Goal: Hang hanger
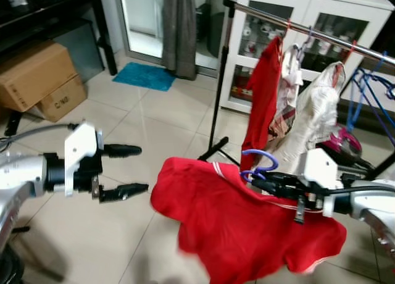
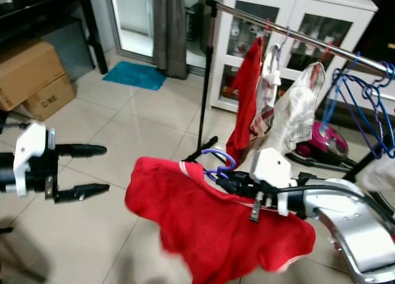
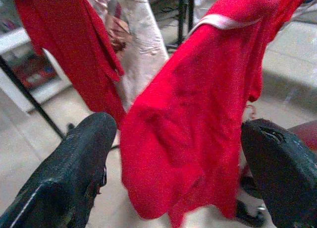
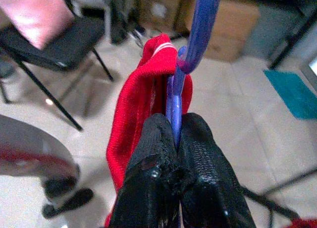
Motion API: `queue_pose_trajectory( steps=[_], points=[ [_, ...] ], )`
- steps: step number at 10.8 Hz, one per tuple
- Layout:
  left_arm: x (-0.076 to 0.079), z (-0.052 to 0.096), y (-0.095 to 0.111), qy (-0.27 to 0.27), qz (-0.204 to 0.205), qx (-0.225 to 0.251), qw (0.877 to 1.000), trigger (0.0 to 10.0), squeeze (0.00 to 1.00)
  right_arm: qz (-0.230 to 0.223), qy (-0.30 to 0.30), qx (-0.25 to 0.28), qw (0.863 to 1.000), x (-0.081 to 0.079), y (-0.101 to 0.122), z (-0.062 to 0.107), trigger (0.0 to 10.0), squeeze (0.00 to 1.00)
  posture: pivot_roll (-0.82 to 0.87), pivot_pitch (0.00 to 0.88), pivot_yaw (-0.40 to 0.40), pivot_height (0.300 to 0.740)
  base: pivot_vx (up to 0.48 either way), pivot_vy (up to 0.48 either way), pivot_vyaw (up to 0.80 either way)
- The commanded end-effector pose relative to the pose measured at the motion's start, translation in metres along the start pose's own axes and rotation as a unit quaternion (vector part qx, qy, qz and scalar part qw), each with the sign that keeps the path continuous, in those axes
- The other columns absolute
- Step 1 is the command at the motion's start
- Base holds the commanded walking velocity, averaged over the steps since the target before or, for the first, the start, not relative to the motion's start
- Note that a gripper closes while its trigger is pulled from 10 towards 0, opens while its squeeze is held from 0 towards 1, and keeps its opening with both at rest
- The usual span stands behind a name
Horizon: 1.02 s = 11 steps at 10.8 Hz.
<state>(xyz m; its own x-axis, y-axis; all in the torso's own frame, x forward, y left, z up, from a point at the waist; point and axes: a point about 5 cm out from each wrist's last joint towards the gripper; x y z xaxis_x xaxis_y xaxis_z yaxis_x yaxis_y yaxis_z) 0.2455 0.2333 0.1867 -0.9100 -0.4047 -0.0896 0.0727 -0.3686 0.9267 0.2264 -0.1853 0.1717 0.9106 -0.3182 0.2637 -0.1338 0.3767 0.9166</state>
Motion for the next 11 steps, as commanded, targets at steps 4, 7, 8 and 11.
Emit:
queue_pose_trajectory(
  steps=[4, 7, 8, 11],
  points=[
    [-0.010, 0.003, -0.014, 0.057, -0.008, 0.011, 0.998, 10.0, 0.00, 0.013, 0.046, 0.046, 0.998, 0.002, 0.019, 0.014, 10.0, 0.00, 0.07, 0.021, -0.038, 0.740, 0.000, 0.000, 0.00],
    [-0.002, -0.005, -0.018, -0.018, 0.030, 0.023, 0.999, 0.0, 0.00, 0.018, 0.061, 0.052, 0.997, 0.003, 0.020, 0.016, 10.0, 0.00, 0.07, 0.021, -0.036, 0.740, 0.000, 0.000, 0.00],
    [0.001, -0.006, -0.018, -0.034, 0.044, 0.025, 0.998, 0.0, 0.00, 0.019, 0.059, 0.052, 0.997, 0.003, 0.020, 0.016, 10.0, 0.00, 0.07, 0.021, -0.031, 0.740, 0.000, 0.000, 0.00],
    [0.002, -0.010, -0.027, -0.052, 0.065, 0.011, 0.996, 0.0, 0.00, 0.024, 0.061, 0.057, 0.996, 0.004, 0.023, 0.016, 10.0, 0.00, 0.06, 0.015, -0.030, 0.740, 0.000, 0.000, 0.00]
  ],
)
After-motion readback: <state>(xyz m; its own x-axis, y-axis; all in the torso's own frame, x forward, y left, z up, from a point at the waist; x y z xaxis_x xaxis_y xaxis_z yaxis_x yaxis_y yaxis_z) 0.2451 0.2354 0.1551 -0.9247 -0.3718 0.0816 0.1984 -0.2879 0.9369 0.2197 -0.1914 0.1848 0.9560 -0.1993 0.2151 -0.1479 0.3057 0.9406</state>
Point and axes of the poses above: a point about 5 cm out from each wrist's last joint towards the gripper, its own z axis pointing back from the gripper into the wrist, its own y axis along the axis of the wrist's last joint, x = y × z, and after that the axes turned 5 degrees about z, right-handed
